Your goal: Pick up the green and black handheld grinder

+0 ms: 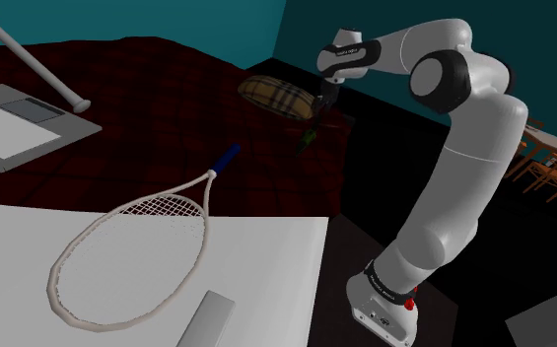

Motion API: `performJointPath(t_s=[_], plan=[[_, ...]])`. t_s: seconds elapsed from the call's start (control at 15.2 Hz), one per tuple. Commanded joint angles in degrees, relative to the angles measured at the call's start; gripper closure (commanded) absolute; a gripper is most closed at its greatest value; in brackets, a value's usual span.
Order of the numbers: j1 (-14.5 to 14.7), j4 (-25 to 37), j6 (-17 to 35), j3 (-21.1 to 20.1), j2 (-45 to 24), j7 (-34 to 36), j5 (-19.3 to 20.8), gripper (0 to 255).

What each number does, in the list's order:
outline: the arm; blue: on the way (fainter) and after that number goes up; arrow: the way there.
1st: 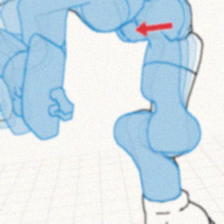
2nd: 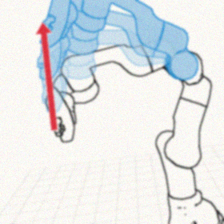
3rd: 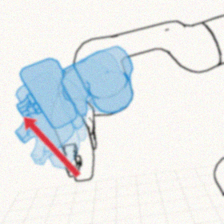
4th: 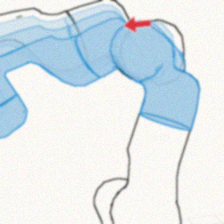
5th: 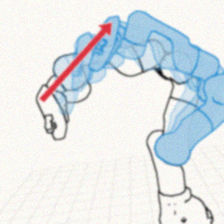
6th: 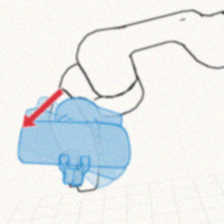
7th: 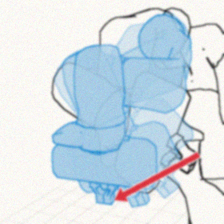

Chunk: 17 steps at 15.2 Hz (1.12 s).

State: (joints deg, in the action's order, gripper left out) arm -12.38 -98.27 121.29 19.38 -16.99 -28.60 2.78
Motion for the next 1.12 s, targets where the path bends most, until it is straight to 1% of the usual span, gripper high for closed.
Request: performJointPath(t_s=[0.0, 0.2, 0.33, 0.4, 0.99, 1.06], plan=[[-0.26, -0.39, 1.32, -0.03, -0.95, -0.20, -0.28, 0], [-0.33, -1.71, 3.37, -0.12, -1.71, -0.12, -0.47, 0], [-0.35, -1.95, 3.76, -0.14, -1.87, -0.11, -0.51, 0], [-0.38, -1.82, 3.72, -0.14, -1.97, -0.14, -0.54, 255], [-0.35, -1.95, 3.75, -0.14, -1.87, -0.11, -0.51, 255], [-0.32, -1.53, 3.08, -0.10, -1.59, -0.13, -0.44, 255]])
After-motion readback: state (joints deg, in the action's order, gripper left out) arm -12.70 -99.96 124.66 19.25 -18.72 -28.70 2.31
